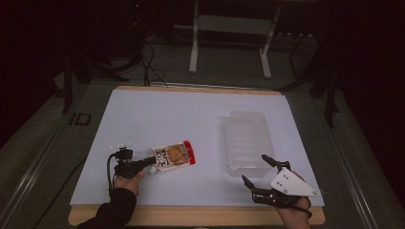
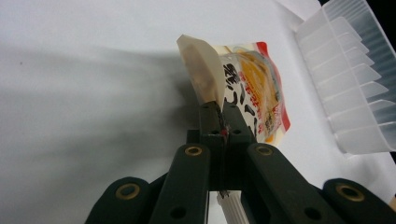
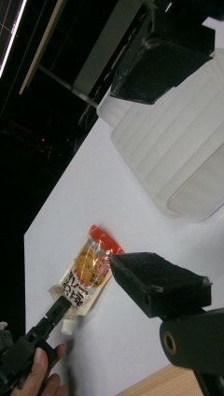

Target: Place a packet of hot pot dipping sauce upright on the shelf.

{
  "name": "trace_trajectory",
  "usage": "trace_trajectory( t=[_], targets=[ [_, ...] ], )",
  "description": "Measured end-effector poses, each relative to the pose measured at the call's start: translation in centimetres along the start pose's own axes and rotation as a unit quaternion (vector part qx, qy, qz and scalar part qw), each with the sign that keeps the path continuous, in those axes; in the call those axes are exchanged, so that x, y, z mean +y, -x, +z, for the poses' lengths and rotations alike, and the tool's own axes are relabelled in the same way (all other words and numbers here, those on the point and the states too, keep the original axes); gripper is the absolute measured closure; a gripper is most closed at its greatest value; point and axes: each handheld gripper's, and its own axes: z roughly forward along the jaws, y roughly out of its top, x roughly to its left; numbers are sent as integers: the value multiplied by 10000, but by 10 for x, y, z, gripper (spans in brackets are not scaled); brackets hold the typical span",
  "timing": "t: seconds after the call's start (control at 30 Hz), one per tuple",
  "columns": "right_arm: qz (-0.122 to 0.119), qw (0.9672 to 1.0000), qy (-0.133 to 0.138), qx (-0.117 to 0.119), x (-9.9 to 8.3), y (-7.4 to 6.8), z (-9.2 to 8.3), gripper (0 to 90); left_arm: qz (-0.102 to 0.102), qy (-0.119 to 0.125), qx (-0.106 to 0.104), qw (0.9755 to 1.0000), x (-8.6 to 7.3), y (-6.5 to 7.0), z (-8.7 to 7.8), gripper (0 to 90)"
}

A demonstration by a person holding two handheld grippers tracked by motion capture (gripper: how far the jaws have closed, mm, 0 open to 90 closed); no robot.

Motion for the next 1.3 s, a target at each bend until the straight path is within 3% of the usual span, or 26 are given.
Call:
trace_trajectory(
  t=[0.17,0.33,0.4,0.67,0.73,0.77,0.83,0.87,0.93,0.97,1.0,1.03,1.1,1.3],
  targets=[
    [67,10000,60,29,0,2,-1,185,263,61,-50,9996,8,9,-5,900],
    [153,9998,82,46,0,4,-2,186,662,132,-101,9977,19,23,-9,900],
    [154,9999,55,37,0,4,-2,188,759,141,-228,9968,25,27,-10,900],
    [147,9999,27,46,0,4,-1,189,1345,184,-280,9903,40,46,-11,900],
    [156,9999,34,49,0,4,-2,188,1573,193,-274,9870,43,53,-10,900],
    [156,9999,34,49,0,4,-2,188,1573,193,-274,9870,43,53,-10,900],
    [156,9999,24,59,0,4,-2,189,1980,241,-412,9790,46,58,-8,900],
    [149,9999,22,63,0,4,-2,189,2269,281,-462,9724,48,61,-8,900],
    [128,9999,17,75,0,4,-1,189,2607,264,-514,9637,50,66,-6,900],
    [128,9999,17,75,0,4,-1,189,2607,264,-514,9637,50,66,-6,900],
    [123,9999,16,78,0,4,-1,189,2738,274,-524,9600,53,69,-4,900],
    [109,9999,17,85,0,4,-1,189,2810,265,-483,9581,55,70,-3,900],
    [112,9999,4,101,0,4,0,194,2869,268,-519,9562,58,73,0,900],
    [134,9999,76,77,0,5,-2,207,3155,254,-593,9467,63,84,4,900]
  ],
)
